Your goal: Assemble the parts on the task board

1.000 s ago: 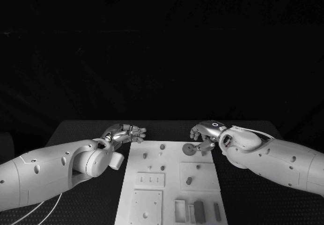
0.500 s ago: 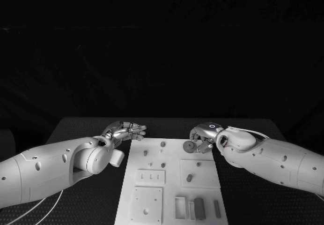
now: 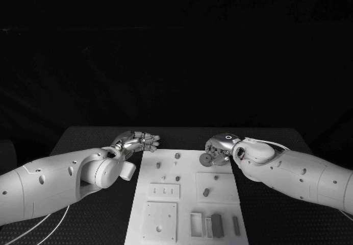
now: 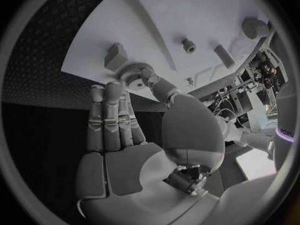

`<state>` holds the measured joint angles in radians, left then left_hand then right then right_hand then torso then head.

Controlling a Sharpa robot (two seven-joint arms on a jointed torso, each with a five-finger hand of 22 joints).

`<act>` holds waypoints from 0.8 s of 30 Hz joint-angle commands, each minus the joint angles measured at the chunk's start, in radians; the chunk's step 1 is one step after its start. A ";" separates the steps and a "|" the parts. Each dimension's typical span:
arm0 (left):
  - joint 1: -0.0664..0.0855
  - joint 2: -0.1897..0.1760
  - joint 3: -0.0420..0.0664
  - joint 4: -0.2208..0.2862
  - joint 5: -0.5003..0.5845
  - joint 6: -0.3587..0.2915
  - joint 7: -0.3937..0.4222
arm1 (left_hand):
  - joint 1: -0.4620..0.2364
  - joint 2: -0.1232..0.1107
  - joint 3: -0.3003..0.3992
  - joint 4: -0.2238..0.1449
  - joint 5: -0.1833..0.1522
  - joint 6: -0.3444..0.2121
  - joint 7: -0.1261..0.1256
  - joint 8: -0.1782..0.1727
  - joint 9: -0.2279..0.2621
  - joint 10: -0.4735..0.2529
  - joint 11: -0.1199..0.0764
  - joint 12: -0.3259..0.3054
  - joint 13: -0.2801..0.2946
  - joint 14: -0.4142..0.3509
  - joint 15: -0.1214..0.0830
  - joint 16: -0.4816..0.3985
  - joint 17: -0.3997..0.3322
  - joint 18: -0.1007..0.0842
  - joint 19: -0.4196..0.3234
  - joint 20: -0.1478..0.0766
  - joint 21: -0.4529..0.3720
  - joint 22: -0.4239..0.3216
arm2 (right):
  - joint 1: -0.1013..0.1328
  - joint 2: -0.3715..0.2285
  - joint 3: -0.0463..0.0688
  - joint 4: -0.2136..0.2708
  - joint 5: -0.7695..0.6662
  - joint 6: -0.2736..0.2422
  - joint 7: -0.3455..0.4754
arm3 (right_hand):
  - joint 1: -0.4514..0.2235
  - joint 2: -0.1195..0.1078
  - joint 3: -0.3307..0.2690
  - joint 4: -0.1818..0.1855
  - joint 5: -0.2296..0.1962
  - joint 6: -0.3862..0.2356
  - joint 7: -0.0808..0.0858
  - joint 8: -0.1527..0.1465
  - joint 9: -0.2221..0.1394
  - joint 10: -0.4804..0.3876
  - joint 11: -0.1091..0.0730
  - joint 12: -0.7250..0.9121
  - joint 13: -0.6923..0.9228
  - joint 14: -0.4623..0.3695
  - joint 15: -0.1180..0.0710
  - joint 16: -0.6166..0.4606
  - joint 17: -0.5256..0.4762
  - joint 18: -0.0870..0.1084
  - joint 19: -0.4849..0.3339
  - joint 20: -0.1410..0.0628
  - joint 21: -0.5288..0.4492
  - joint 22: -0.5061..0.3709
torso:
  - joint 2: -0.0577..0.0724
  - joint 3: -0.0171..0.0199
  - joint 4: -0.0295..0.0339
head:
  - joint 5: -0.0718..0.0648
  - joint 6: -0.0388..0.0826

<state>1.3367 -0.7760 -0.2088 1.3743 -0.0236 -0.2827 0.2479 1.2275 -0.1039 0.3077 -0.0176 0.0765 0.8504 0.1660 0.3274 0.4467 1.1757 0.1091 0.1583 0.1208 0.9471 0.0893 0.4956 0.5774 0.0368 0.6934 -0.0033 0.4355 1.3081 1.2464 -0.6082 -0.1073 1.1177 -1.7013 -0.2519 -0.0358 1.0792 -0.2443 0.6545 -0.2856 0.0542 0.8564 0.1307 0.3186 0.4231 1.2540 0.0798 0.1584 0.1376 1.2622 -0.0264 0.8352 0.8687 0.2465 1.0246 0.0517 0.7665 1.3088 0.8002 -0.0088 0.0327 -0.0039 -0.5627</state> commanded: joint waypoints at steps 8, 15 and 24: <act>0.000 0.002 0.001 0.003 0.004 0.017 0.010 | -0.009 -0.001 0.001 -0.004 0.004 0.003 0.003 -0.004 -0.001 0.002 0.002 -0.006 -0.001 0.001 0.007 -0.003 -0.002 0.000 0.004 -0.001 0.003 0.015 | -0.002 0.006 -0.001 -0.005 -0.014 0.017 0.004 | -0.058 0.026 -0.003 0.021 -0.005 0.017 -0.008 0.017 0.005 -0.162 -0.060 0.648 0.488 -0.005 -0.059 0.170 0.081 0.014 0.027 -0.026 0.090 0.023 | 0.002 0.0011 0.0009 | 0.003 -0.005; 0.000 0.002 0.001 0.002 0.004 0.016 0.009 | -0.009 -0.001 0.002 -0.005 0.004 0.003 0.003 -0.004 -0.001 0.002 0.002 -0.006 -0.001 0.001 0.007 -0.004 -0.002 0.000 0.004 -0.001 0.003 0.015 | -0.002 0.006 -0.001 -0.004 0.001 0.021 0.012 | -0.088 0.031 0.020 0.026 -0.005 0.033 -0.004 0.017 0.001 -0.272 -0.063 0.917 0.696 -0.024 -0.062 0.276 0.156 0.015 0.021 -0.041 0.171 0.023 | 0.000 0.0005 0.0018 | 0.003 -0.007; 0.000 0.001 0.001 0.002 0.004 0.016 0.009 | -0.009 -0.001 0.002 -0.007 0.004 0.003 0.003 -0.005 -0.001 0.002 0.002 -0.007 -0.001 0.001 0.007 -0.004 -0.002 0.000 0.004 -0.001 0.003 0.015 | -0.003 0.009 -0.001 0.004 0.007 0.027 0.018 | -0.110 0.038 0.022 0.023 -0.004 0.063 -0.005 0.020 -0.004 -0.280 -0.064 1.057 0.781 -0.022 -0.065 0.352 0.198 0.015 0.018 -0.055 0.250 0.021 | 0.000 0.0013 0.0010 | 0.005 -0.007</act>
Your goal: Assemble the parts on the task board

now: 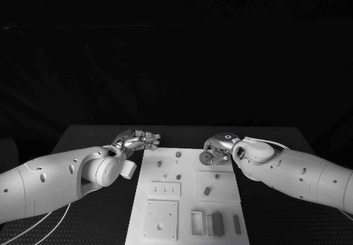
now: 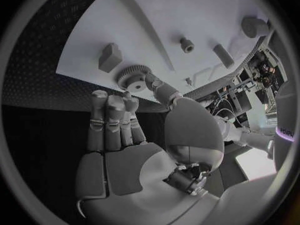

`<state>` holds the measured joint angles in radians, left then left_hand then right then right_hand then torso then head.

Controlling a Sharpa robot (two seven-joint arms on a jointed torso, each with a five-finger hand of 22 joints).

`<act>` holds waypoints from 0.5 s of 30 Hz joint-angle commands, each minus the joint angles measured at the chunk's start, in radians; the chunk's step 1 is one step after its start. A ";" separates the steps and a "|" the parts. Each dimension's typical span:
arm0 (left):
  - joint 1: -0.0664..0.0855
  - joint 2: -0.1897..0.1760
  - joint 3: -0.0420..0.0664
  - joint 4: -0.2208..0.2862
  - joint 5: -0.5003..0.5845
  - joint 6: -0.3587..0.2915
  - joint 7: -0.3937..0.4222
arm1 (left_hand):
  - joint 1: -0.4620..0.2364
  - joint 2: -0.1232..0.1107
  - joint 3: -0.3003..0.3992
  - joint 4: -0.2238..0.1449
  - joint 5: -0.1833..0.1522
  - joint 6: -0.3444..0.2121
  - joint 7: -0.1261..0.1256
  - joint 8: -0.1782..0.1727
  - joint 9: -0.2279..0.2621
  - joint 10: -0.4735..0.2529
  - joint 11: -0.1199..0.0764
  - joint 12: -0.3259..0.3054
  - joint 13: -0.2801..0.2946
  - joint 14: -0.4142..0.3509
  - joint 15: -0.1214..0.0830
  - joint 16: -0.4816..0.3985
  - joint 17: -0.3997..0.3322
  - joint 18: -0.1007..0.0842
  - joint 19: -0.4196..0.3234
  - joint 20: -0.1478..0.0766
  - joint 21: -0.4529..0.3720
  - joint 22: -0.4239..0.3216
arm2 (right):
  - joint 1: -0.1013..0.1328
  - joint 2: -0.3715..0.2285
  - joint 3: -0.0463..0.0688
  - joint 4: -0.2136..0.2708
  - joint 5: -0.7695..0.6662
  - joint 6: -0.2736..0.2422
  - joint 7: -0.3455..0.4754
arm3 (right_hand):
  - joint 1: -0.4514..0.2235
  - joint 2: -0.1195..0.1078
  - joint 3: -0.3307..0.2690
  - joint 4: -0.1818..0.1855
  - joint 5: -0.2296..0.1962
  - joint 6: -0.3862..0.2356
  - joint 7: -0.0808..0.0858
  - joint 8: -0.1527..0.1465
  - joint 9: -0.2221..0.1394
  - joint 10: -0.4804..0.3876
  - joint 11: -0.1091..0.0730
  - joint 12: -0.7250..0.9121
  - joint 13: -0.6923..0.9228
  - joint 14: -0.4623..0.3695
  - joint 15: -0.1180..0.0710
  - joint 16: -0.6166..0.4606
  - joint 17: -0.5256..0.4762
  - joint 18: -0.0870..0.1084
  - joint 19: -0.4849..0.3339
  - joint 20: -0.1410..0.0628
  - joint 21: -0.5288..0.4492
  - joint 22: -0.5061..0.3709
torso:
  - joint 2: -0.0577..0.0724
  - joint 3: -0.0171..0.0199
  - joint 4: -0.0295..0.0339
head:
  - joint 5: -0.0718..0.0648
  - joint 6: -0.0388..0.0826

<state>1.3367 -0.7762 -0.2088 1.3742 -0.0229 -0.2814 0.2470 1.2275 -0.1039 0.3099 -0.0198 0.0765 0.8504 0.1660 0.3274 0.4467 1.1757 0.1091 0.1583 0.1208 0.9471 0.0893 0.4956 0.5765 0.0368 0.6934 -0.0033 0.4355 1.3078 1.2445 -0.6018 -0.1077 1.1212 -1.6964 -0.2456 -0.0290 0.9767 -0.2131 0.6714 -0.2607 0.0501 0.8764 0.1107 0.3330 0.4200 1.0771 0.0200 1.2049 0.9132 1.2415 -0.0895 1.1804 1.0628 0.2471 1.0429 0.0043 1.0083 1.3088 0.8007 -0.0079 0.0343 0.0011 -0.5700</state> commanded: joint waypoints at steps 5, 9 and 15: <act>0.000 0.002 0.001 0.003 0.003 0.015 0.009 | -0.009 -0.001 0.001 -0.005 0.004 0.003 0.003 -0.005 -0.001 0.002 0.002 -0.007 -0.001 0.001 0.007 -0.004 -0.001 0.000 0.004 -0.001 0.003 0.015 | -0.002 0.005 0.000 -0.004 0.002 0.028 0.011 | -0.011 0.006 0.006 0.000 0.000 0.043 0.015 0.003 -0.003 -0.102 -0.005 0.029 0.016 -0.002 -0.001 0.020 0.010 0.015 -0.001 -0.011 0.022 0.021 | 0.000 -0.0003 -0.0014 | -0.001 0.000; 0.000 0.003 0.001 0.002 0.003 0.015 0.009 | -0.009 -0.001 0.001 -0.005 0.004 0.002 0.004 -0.005 -0.001 0.002 0.002 -0.008 -0.001 0.001 0.007 -0.004 -0.001 0.000 0.004 -0.001 0.003 0.015 | -0.005 0.010 0.000 -0.013 0.002 0.037 0.010 | -0.013 0.007 0.004 -0.001 0.000 0.043 0.016 0.001 -0.005 -0.103 -0.004 0.036 0.019 -0.003 -0.001 0.026 0.013 0.015 -0.002 -0.012 0.028 0.020 | 0.000 -0.0001 -0.0004 | -0.001 0.000; 0.000 0.001 0.001 0.003 0.003 0.016 0.008 | -0.009 -0.001 0.001 -0.006 0.004 0.002 0.004 -0.006 -0.001 0.002 0.002 -0.008 -0.002 0.001 0.007 -0.004 -0.001 0.000 0.004 -0.001 0.003 0.015 | -0.010 0.011 -0.001 -0.023 -0.002 0.049 0.010 | -0.003 0.018 0.017 -0.001 0.000 0.054 0.018 0.005 -0.004 -0.104 -0.002 0.048 0.025 -0.005 0.001 0.036 0.017 0.015 -0.004 -0.015 0.039 0.019 | 0.001 0.0001 0.0003 | -0.002 -0.003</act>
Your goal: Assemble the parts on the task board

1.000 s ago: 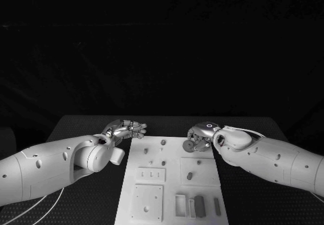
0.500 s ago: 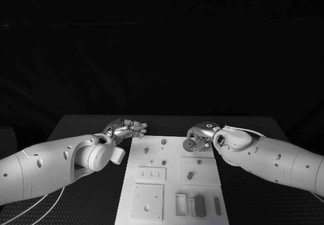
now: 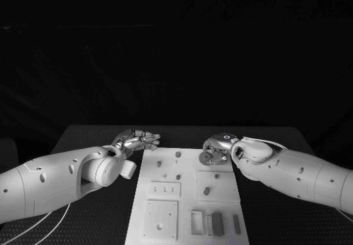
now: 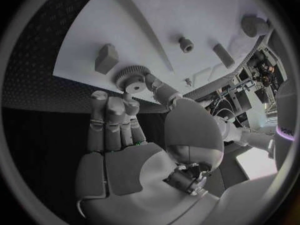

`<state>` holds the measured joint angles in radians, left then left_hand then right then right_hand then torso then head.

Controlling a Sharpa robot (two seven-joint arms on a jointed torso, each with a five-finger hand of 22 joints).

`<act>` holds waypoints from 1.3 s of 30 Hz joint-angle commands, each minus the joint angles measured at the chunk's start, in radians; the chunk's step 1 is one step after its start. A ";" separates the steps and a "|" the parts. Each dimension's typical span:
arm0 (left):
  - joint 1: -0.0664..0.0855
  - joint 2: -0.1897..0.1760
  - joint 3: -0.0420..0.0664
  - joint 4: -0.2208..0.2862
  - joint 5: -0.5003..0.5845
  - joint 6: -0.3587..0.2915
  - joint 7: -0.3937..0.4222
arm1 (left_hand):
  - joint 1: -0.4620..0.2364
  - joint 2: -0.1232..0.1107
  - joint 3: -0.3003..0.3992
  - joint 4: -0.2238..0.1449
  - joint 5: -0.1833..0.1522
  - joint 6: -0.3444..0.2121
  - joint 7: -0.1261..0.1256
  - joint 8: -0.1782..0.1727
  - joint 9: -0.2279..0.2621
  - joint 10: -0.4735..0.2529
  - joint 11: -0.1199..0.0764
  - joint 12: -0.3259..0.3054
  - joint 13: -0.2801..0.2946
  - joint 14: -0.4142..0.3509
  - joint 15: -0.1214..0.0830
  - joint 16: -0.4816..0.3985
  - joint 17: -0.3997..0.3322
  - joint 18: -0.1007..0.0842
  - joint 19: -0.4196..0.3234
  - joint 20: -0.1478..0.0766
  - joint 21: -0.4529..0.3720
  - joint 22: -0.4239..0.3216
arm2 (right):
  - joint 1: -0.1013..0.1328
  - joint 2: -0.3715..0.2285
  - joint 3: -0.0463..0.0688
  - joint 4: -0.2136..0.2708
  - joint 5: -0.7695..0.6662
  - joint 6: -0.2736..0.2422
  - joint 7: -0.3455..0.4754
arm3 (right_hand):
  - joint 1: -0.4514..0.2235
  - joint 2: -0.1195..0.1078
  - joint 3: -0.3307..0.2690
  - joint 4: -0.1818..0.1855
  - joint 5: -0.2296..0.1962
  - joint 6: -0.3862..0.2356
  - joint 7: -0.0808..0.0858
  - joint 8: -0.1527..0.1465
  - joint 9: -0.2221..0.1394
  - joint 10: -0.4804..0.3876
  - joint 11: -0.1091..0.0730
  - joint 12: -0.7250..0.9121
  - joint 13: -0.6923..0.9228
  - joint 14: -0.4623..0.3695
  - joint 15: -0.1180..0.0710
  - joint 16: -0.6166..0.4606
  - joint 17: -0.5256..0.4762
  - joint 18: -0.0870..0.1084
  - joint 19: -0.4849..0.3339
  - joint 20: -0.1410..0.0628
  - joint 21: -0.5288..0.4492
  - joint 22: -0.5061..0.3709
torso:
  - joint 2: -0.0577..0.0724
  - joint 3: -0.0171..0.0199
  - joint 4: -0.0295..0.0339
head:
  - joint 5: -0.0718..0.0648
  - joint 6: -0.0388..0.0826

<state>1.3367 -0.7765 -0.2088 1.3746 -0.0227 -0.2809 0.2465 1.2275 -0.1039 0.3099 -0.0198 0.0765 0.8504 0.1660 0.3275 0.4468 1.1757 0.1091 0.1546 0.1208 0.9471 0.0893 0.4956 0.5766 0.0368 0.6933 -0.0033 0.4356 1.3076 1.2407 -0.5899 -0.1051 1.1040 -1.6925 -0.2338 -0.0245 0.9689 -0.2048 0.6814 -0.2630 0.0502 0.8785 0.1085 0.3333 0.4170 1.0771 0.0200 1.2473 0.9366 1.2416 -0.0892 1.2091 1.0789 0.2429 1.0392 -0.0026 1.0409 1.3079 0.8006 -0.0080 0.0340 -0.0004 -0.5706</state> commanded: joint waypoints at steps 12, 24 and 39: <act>0.000 0.000 0.001 0.003 0.002 0.015 0.008 | -0.009 -0.001 0.002 -0.007 0.004 0.003 0.004 -0.006 -0.001 0.002 0.002 -0.005 -0.002 0.001 0.007 -0.004 -0.001 0.000 0.004 -0.001 0.002 0.015 | -0.008 -0.003 -0.003 -0.010 -0.005 0.049 0.015 | 0.040 0.020 0.075 0.003 0.000 0.056 0.021 0.001 -0.005 -0.111 -0.001 0.014 0.003 -0.012 0.002 0.015 0.003 0.019 -0.009 -0.009 0.019 0.016 | 0.000 0.0014 -0.0008 | 0.002 -0.006; 0.000 -0.001 0.001 0.003 0.002 0.016 0.008 | -0.010 -0.001 0.003 -0.009 0.004 0.003 0.004 -0.006 -0.001 0.003 0.002 -0.006 -0.002 0.000 0.007 -0.004 -0.002 0.000 0.004 -0.001 0.002 0.015 | -0.013 0.001 -0.005 -0.016 -0.018 0.043 0.020 | 0.080 0.021 0.124 -0.020 0.003 0.060 0.021 -0.003 -0.010 -0.116 -0.001 0.018 0.001 -0.017 0.002 0.019 0.001 0.019 -0.016 -0.006 0.030 0.014 | 0.000 0.0013 -0.0012 | 0.003 -0.008; 0.000 -0.002 0.001 0.003 0.001 0.012 0.008 | -0.011 0.000 0.004 -0.010 0.004 0.004 0.004 -0.007 -0.001 0.004 0.002 -0.006 -0.002 0.001 0.007 -0.004 -0.002 0.000 0.004 -0.001 0.002 0.015 | -0.017 0.001 -0.010 -0.012 -0.091 -0.045 0.027 | 0.077 0.020 0.118 -0.006 -0.001 0.152 -0.011 0.044 0.012 -0.083 -0.030 0.031 -0.006 0.006 -0.023 0.029 -0.007 0.019 0.003 -0.015 0.053 0.004 | -0.001 0.0008 -0.0006 | 0.002 -0.008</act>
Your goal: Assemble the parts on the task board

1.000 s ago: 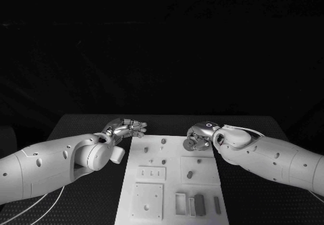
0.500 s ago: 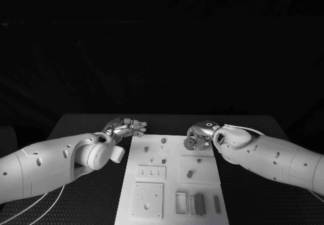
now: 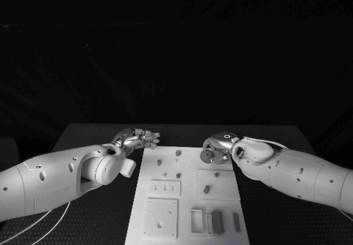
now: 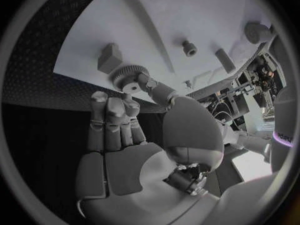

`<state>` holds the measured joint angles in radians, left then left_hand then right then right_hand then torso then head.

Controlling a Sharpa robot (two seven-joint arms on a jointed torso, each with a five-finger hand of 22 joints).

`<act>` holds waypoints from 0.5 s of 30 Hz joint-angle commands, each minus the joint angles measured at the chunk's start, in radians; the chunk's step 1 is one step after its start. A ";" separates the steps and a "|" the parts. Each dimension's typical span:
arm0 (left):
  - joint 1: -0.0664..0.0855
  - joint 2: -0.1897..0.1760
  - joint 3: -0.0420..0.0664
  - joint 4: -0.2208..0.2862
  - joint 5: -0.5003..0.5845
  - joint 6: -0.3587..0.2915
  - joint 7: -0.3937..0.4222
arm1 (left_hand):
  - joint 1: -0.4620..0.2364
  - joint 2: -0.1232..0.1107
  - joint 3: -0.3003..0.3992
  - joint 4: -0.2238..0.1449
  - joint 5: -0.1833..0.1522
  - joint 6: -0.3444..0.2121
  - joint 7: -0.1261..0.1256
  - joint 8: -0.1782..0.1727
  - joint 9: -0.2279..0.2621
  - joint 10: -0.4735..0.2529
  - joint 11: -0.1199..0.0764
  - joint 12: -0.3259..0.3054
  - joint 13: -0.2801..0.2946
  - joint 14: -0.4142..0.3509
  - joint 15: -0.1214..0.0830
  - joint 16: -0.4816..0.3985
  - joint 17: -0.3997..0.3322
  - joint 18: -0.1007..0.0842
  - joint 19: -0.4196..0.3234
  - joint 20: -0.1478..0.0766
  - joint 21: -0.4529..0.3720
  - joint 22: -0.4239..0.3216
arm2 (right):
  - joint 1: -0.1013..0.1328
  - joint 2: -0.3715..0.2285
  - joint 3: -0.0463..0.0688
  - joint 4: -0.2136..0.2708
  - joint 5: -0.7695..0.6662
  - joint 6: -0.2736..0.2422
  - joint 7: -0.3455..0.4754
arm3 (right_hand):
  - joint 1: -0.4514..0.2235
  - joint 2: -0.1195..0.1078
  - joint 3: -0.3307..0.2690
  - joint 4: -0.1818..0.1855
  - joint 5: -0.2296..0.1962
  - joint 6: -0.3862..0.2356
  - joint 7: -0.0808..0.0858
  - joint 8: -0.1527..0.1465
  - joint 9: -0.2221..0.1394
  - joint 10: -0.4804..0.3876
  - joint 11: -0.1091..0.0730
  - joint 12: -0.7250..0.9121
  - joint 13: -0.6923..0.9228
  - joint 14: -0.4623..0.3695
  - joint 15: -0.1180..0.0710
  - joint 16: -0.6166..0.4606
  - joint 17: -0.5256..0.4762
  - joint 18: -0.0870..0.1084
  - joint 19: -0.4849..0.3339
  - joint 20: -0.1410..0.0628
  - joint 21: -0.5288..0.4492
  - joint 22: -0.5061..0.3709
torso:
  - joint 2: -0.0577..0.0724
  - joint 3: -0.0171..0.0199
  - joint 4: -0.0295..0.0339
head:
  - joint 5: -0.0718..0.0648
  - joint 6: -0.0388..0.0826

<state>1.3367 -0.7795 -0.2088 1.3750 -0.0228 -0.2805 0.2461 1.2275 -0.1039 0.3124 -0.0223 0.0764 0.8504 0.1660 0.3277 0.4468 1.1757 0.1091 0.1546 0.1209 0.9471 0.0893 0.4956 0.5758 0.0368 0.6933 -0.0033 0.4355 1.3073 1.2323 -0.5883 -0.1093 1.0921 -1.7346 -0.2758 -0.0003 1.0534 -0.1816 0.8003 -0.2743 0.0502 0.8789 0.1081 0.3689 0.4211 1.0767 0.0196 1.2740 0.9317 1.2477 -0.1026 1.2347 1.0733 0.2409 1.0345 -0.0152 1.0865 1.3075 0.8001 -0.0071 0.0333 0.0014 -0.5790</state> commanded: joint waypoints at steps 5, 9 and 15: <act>0.000 0.000 0.001 0.003 0.001 0.011 0.009 | -0.011 0.000 0.002 -0.008 0.004 0.004 0.003 -0.007 -0.001 0.004 0.001 -0.006 -0.002 0.001 0.007 -0.004 -0.001 0.000 0.004 -0.001 0.002 0.015 | -0.009 -0.002 -0.005 0.006 -0.064 -0.027 -0.001 | -0.009 -0.002 0.001 0.010 -0.001 0.162 -0.015 0.015 0.013 -0.074 -0.035 0.004 -0.004 0.005 -0.014 0.004 -0.003 0.021 0.013 -0.006 0.010 0.002 | 0.000 0.0002 0.0001 | 0.000 0.000; 0.000 0.000 0.001 0.004 0.001 0.010 0.009 | -0.011 0.000 0.002 -0.008 0.004 0.004 0.003 -0.007 -0.001 0.004 0.001 -0.006 -0.001 0.001 0.007 -0.004 -0.001 0.000 0.004 0.000 0.002 0.016 | -0.009 -0.005 -0.005 0.023 -0.098 -0.065 -0.037 | -0.012 -0.006 0.001 0.015 -0.001 0.166 -0.018 0.017 0.015 -0.068 -0.037 0.003 -0.006 0.008 -0.016 0.005 -0.004 0.021 0.016 -0.008 0.011 -0.001 | 0.000 -0.0002 0.0003 | 0.000 0.002; 0.001 -0.001 0.001 0.006 0.001 0.006 0.010 | -0.012 0.000 0.002 -0.009 0.004 0.004 0.003 -0.007 -0.001 0.004 0.001 -0.007 -0.001 0.001 0.007 -0.004 -0.001 0.000 0.004 0.000 0.002 0.016 | -0.008 -0.009 -0.005 0.049 -0.129 -0.115 -0.089 | -0.019 -0.026 0.013 0.034 -0.001 0.178 -0.024 0.021 0.019 -0.050 -0.044 0.001 -0.011 0.021 -0.022 0.007 -0.008 0.021 0.029 -0.016 0.016 -0.008 | 0.000 -0.0010 -0.0002 | 0.000 0.003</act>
<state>1.3367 -0.7807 -0.2088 1.3771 -0.0229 -0.2809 0.2461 1.2275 -0.1039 0.3151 -0.0250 0.0764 0.8504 0.1660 0.3244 0.4468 1.1757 0.1091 0.1546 0.1209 0.9471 0.0893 0.4956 0.5759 0.0369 0.6933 -0.0034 0.4355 1.3080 1.2238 -0.5956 -0.1145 1.1349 -1.8089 -0.3436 -0.0383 1.0333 -0.2018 0.8151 -0.2456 0.0501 0.8816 0.1054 0.3861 0.4413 1.0767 0.0196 1.2770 0.9220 1.2682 -0.1207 1.2354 1.0661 0.2322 1.0593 -0.0325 1.0993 1.3003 0.8001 -0.0072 0.0333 0.0011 -0.5765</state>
